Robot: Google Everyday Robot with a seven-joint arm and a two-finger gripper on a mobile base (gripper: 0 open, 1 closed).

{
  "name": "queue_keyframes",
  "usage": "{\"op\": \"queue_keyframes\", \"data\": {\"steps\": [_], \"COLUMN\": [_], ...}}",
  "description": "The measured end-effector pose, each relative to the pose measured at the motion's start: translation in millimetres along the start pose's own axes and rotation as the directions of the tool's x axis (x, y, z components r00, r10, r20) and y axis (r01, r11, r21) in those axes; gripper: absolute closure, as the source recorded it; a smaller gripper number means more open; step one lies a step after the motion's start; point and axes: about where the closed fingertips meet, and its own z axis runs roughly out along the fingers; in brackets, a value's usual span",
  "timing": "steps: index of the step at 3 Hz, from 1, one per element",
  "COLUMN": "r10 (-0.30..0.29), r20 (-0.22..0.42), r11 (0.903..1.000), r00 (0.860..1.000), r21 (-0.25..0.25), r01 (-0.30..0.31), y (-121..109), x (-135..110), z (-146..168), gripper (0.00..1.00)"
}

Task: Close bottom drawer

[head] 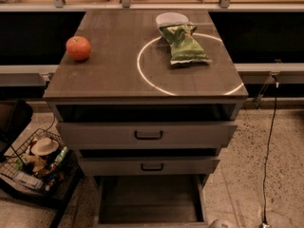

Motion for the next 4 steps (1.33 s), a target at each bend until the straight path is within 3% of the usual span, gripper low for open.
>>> {"op": "queue_keyframes", "data": {"steps": [2,4], "r10": [-0.072,-0.130], "r20": [-0.005,0.029], "r11": [0.9973,0.9888], "r00": [0.997,0.991], "r21": [0.012,0.078], "r01": [0.072,0.127], "y": [-10.2,-49.8], "x": [-31.7,-62.7], "z": [43.0,59.1], "gripper": [1.00,1.00]}}
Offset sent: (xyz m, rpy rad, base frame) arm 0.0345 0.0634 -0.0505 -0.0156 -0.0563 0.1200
